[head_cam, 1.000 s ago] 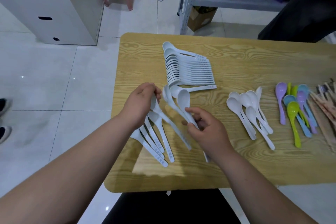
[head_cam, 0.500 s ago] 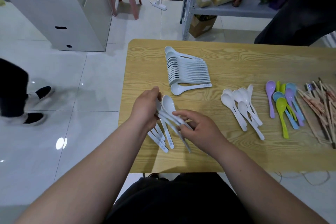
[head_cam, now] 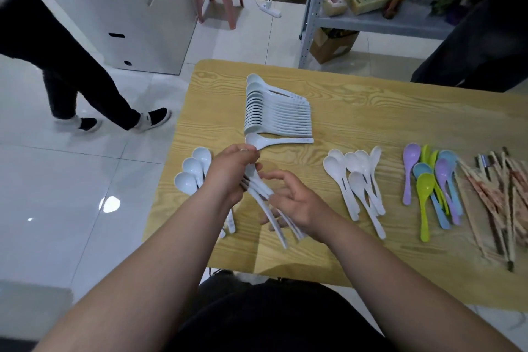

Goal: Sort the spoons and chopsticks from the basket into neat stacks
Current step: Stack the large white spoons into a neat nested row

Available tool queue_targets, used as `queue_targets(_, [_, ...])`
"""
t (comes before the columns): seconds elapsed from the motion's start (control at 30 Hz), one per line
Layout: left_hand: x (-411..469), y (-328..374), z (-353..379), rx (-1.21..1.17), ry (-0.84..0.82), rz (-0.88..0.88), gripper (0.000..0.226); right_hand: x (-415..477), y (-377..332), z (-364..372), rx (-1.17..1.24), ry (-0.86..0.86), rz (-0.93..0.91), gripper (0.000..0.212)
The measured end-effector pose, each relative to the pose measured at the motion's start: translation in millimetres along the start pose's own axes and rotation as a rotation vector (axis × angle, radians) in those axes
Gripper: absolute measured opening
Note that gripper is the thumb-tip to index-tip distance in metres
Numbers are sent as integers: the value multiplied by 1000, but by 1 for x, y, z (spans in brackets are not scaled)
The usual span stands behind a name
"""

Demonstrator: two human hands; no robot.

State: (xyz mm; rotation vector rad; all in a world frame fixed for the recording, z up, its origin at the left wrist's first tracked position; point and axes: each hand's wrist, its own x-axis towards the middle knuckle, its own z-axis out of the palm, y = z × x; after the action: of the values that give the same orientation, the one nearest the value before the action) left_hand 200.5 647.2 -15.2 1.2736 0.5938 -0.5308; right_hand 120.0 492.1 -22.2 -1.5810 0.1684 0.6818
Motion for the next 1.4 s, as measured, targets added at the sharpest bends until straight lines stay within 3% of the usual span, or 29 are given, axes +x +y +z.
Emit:
queue_targets(0.13, [4,-12,16,-145,149,-49,8,-8,18,-25,-40,-158,63,57])
queue_targets(0.23, [10,-20,22,-218,195,-49,7,-4,26,-36,33,-149,108,45])
queue_targets(0.33, [17,-25,27,-264,220,-39,11,5,32,-45,283,-160,197,23])
queue_targets(0.43, [29,-28,25,-240,198,11,18,22,41,-52,440,-130,277,26])
queue_targets(0.5, [40,-29,19,-141,156,43,22,35,45,-58,324,-76,245,26])
queue_targets(0.63, [63,-25,3,370,99,88,40,61,39,-80,-248,20,91,23])
queue_targets(0.77, [93,-25,-4,669,91,183,33,92,40,-104,-716,21,-122,36])
queue_targets(0.87, [112,-30,-11,807,72,283,26,111,45,-112,-980,58,-156,41])
queue_targets(1.0, [127,-37,-14,909,124,484,24,130,52,-110,-1136,127,-248,39])
queue_targets(1.2, [147,-58,-21,1089,145,818,32,151,78,-114,-1297,417,-618,27])
queue_targets(1.3, [152,-63,-21,1141,179,865,32,156,84,-108,-1256,469,-658,23])
queue_targets(1.4, [152,-62,-19,1074,198,794,34,159,87,-105,-1204,455,-625,24])
